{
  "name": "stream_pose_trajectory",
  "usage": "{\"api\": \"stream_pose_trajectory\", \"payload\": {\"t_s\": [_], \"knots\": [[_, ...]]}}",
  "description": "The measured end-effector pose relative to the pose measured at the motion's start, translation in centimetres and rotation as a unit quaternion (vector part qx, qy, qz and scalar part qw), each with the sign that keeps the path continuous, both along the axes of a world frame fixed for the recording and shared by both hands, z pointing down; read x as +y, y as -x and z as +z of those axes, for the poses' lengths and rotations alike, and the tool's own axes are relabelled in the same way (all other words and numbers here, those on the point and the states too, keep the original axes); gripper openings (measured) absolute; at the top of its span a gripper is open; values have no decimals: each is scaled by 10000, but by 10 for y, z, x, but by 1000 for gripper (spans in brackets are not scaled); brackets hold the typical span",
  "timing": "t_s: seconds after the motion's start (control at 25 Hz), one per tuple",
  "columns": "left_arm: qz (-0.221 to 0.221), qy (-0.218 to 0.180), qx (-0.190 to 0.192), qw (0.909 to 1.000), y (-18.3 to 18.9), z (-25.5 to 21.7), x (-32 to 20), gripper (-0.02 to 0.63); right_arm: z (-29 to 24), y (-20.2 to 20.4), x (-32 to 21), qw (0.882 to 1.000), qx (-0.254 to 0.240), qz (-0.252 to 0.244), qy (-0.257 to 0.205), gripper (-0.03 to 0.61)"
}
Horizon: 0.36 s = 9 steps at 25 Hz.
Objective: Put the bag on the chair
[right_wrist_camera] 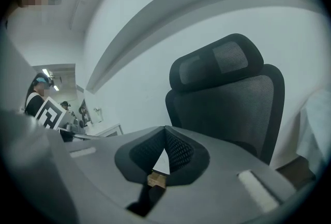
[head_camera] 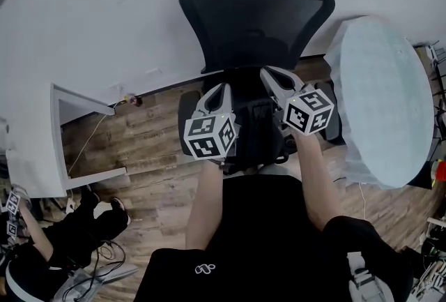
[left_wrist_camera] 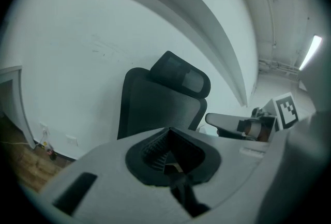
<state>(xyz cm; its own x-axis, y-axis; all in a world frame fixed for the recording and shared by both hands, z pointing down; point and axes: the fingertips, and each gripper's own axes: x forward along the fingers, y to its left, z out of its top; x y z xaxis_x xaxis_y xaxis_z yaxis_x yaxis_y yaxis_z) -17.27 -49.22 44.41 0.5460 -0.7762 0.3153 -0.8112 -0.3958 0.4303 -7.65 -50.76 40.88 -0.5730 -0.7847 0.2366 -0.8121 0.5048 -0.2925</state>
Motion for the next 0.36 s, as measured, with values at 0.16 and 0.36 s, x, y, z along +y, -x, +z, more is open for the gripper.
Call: {"api": "stream_pose_trajectory", "payload": {"t_s": [0.16,0.36], "knots": [[35,56,377,9993,-1,3,1,-6,5,6,4,9998,190,-107,-14,8],[44,185,463,9987,5,13,3,-6,9,17,9,9988,411,-275,-70,8]]}}
